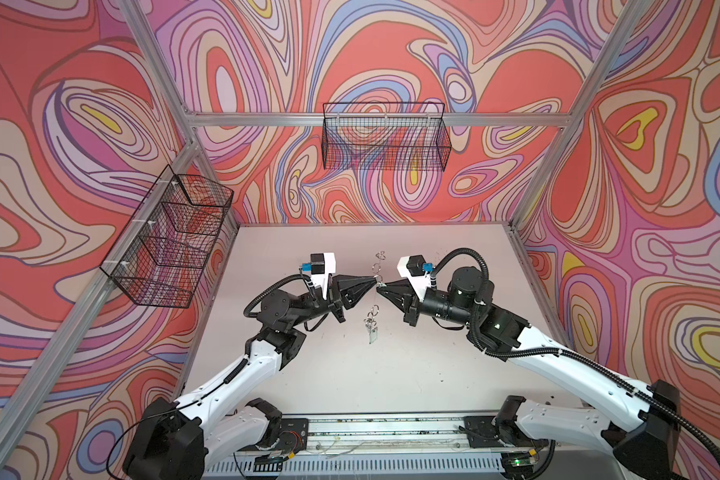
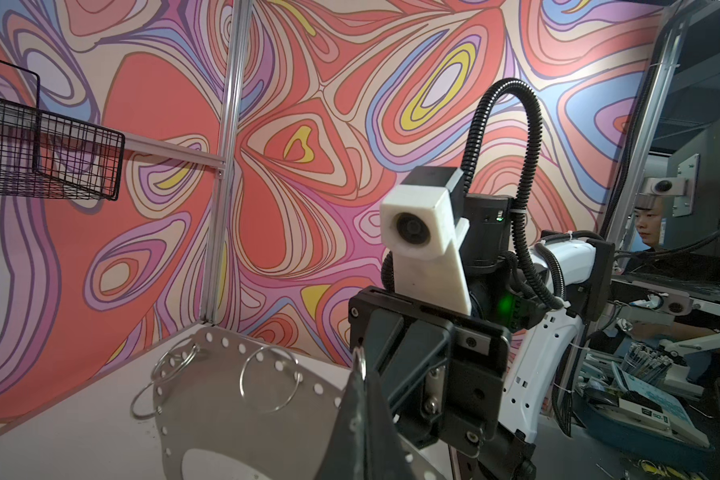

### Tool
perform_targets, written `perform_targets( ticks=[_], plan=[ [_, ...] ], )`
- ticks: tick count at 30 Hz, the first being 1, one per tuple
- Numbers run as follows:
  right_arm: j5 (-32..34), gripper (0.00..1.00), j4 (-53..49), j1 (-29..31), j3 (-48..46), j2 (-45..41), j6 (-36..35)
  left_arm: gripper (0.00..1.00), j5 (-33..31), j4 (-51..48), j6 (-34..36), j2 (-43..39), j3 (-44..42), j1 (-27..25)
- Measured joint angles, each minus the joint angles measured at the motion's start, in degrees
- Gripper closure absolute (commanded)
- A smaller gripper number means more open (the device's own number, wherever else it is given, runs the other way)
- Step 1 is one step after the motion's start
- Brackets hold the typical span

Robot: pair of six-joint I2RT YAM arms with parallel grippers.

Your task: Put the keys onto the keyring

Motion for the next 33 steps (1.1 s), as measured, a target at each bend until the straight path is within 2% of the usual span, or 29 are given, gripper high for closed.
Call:
perform_targets(
  ticks=[15,24,33],
  plan=[
    [-0.5,1.0,-1.4,-1.0,2.7,0.4,-0.4,1.0,1.6,-0.7,0.2,-0.2,0.0,0.0],
    [-1.1,1.0,-3.5,-1.6,3.9,0.4,-1.9,1.0,1.5,-7.0,3.5,-2.7,0.0,0.0],
    [-0.5,1.0,-7.1,-2.0,4.7,-0.6,-4.0,1.0,-0.2,-16.4,9.9,-5.2,0.4,0.0]
  ],
)
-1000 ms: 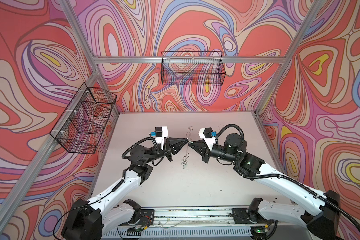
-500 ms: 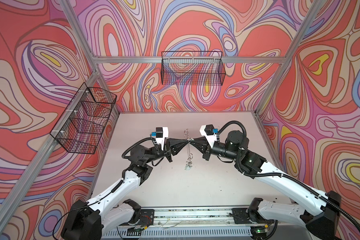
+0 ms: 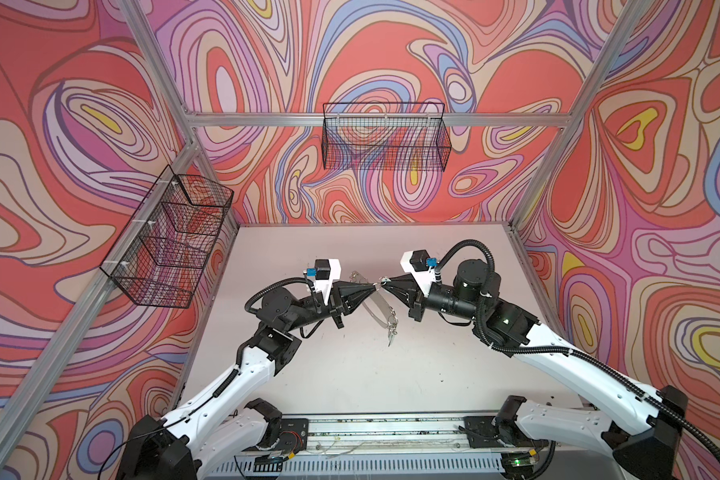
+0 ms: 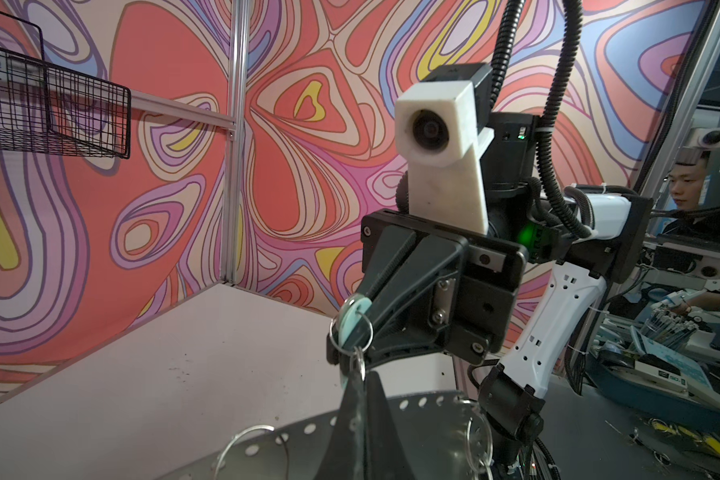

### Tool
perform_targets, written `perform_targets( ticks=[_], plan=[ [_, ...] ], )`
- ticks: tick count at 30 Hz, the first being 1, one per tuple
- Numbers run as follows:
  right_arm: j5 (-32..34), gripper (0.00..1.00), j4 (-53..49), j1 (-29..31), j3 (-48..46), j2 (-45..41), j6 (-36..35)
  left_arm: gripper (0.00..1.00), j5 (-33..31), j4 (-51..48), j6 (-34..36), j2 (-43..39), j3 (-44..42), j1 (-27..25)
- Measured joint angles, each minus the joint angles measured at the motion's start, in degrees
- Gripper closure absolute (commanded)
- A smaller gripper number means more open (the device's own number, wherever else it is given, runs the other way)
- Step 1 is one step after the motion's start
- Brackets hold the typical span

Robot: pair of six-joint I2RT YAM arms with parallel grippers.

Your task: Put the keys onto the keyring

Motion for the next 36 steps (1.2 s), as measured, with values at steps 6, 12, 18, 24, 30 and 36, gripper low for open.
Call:
perform_targets(
  ticks=[6,12,18,24,30,36],
  plan=[
    [0.4,1.0,-2.1,0.0,0.5,-0.4,-1.0,1.0,-0.5,-2.7,2.6,-0.5,0.7,-0.1],
    [0.2,1.0,-3.3,0.0,0.9,-0.6,-1.3,1.0,-0.7,-4.2,4.3,-0.5,1.1,-0.3],
    [-0.9,1.0,-7.2,-0.3,6.0,1.7,-2.2,1.0,-2.0,-5.9,6.6,-0.5,2.6,-1.2],
    [-1.9,1.0,-8.6,-0.8,7.5,2.9,-2.6,1.0,-3.1,-6.8,8.1,-0.5,2.8,-1.2],
    [-2.3,1.0,-8.8,-1.0,7.6,3.2,-2.8,1.0,-4.4,-7.5,8.7,-0.9,2.8,-1.5],
    [-1.9,1.0,-6.5,-0.9,5.8,2.0,-3.0,1.0,-6.5,-7.9,9.5,-2.9,2.8,-1.9]
  ],
)
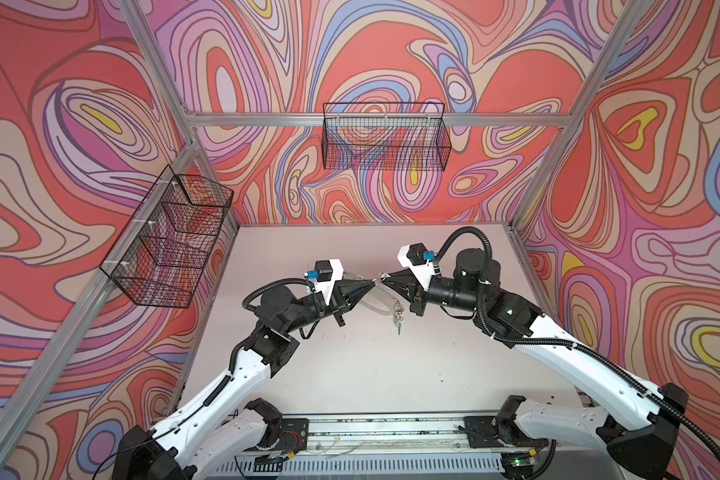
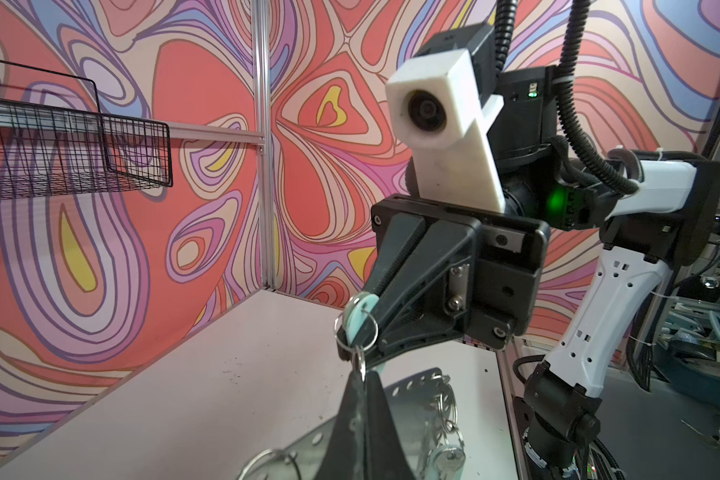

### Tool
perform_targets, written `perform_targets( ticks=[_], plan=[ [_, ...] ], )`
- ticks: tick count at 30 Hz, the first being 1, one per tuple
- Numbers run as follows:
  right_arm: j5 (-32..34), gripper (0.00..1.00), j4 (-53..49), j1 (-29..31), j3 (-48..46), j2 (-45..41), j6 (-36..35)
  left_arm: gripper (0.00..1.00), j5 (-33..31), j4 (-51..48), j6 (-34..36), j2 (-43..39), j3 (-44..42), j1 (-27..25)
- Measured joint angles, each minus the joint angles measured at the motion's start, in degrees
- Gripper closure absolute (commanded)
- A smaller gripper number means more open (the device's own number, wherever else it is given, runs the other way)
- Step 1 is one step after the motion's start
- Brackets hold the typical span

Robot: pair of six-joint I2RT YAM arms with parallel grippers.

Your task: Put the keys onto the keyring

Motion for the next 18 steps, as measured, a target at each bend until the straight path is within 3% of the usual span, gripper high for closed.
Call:
perform_targets(
  ticks=[5,7,8,10,13,18],
  plan=[
    [-0.2,1.0,1.1,0.3,-1.2,-1.2,0.0,1.0,-2.5,-2.5,4.0,-1.6,0.0,-1.4],
    [-0.4,1.0,1.0,0.3,-1.2,-1.2,0.0,0.77,-3.0,-3.4,5.6,-1.7,0.0,-2.0],
    [-0.4,1.0,0.8,0.3,-1.2,-1.1,0.0,0.72,-3.0,-4.1,6.1,-1.6,0.0,-2.1],
    [0.1,1.0,0.6,0.2,-1.2,-1.1,-0.2,0.68,-3.0,-5.3,6.4,-1.5,0.0,-2.2],
    [0.7,1.0,0.5,0.1,-1.1,-1.1,-0.4,0.54,-3.0,-5.7,6.4,-1.4,0.0,-2.3],
    [2.0,1.0,0.5,0.1,-1.1,-1.1,-0.6,0.53,-4.6,-5.3,5.8,-1.9,-0.8,-2.3]
  ],
)
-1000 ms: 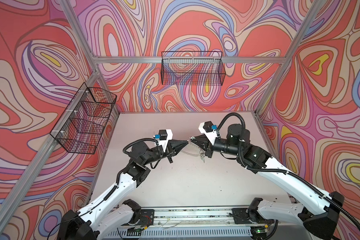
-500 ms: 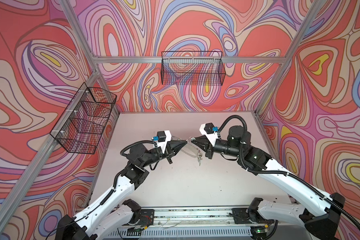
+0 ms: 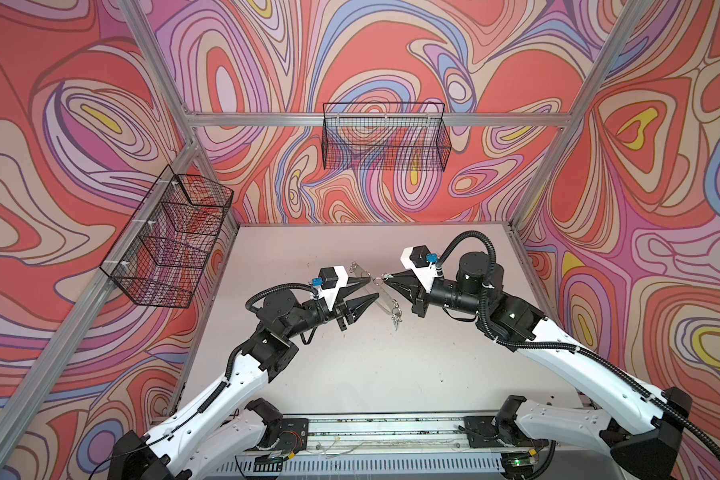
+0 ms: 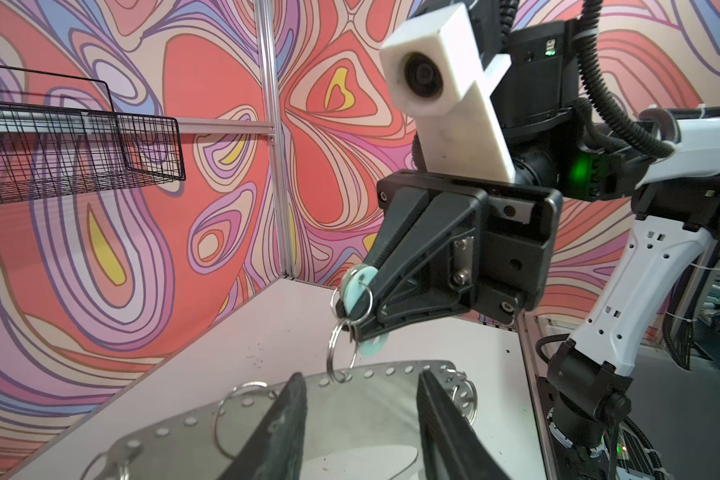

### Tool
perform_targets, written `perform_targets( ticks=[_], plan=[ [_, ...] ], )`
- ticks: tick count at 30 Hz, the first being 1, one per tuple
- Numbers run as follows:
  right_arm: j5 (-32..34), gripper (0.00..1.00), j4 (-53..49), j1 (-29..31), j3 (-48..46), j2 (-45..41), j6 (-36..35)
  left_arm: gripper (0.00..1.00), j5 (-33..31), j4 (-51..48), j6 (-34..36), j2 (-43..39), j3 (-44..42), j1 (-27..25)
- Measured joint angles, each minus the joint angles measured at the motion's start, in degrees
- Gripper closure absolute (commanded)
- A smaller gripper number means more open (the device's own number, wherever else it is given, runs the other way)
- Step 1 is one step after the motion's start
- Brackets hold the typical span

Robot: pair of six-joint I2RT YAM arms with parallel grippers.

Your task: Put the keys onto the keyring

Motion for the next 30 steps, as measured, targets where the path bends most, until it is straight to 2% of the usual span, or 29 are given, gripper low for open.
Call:
perform_targets(
  ticks=[5,13,17,22,30],
  plan=[
    [1.4,1.0,-0.2,0.0,0.0,0.0,0.0,0.52,-2.3,-0.2,-0.3,-0.7,-0.2,0.0],
    [7.5,1.0,-1.2,0.0,0.3,0.3,0.7,0.52,-3.0,-1.1,-1.3,-1.0,-0.2,0.0],
    [11.3,1.0,-1.4,0.0,0.8,1.1,2.5,0.49,-3.1,-2.7,-2.1,-0.9,-0.2,0.0],
    [15.1,1.0,-2.6,0.0,1.2,2.1,5.4,0.4,-3.5,-2.7,-3.8,0.9,-0.2,-1.4],
    [17.3,1.0,-3.9,0.0,2.1,2.8,8.2,0.39,-5.0,-2.7,-3.8,3.1,-0.2,-3.0]
  ],
)
